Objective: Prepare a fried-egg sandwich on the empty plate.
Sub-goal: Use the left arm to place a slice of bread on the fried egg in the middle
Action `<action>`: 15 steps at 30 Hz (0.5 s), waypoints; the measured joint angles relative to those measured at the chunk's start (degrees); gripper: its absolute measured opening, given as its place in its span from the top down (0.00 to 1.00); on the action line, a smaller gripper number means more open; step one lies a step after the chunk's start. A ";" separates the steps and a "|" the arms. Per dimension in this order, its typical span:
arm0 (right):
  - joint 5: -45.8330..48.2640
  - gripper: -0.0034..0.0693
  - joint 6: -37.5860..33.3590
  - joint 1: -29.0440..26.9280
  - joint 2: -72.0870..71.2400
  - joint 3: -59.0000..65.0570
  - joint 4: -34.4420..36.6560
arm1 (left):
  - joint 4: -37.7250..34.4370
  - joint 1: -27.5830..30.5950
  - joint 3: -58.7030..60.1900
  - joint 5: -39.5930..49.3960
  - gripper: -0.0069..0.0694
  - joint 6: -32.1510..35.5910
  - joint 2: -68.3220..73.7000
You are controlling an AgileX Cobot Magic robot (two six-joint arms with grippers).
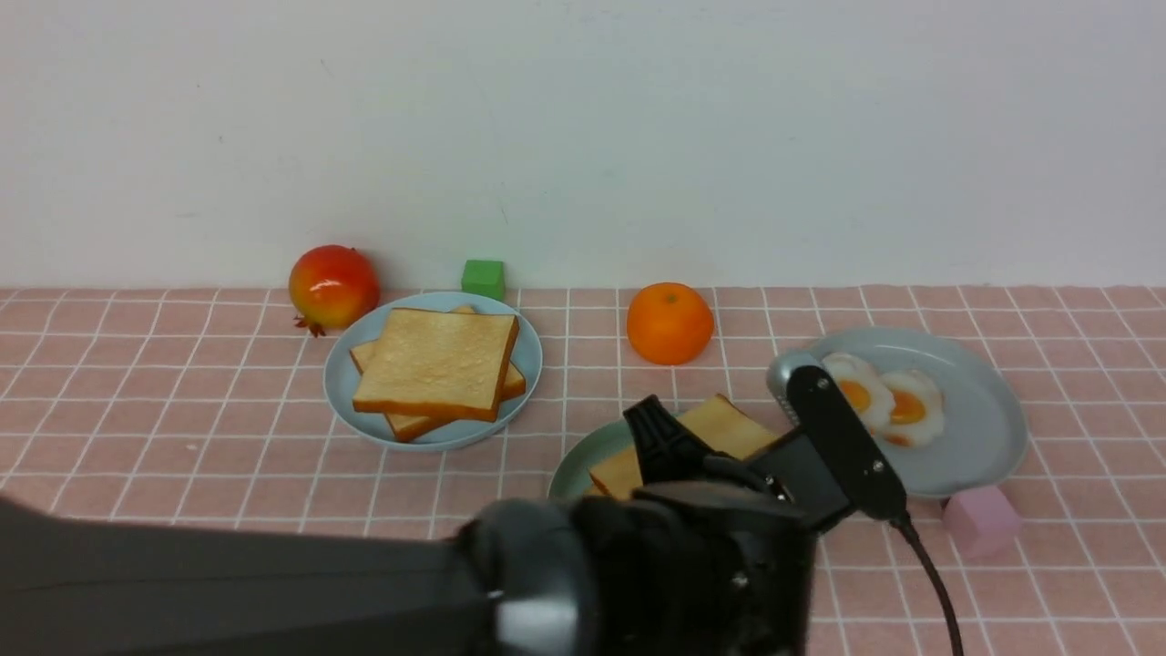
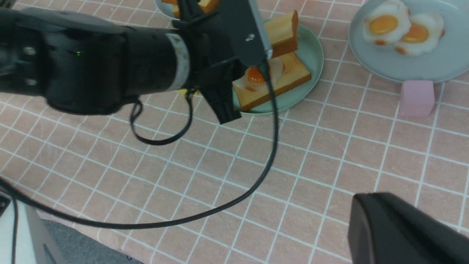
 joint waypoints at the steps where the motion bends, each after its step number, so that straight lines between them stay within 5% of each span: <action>1: 0.00 0.94 0.00 0.00 0.00 0.00 0.06 | -0.05 0.00 -0.59 0.53 0.77 0.00 0.57; 15: 0.00 0.94 0.00 0.00 0.00 0.00 0.28 | -6.48 0.00 -1.24 1.66 0.77 5.31 1.33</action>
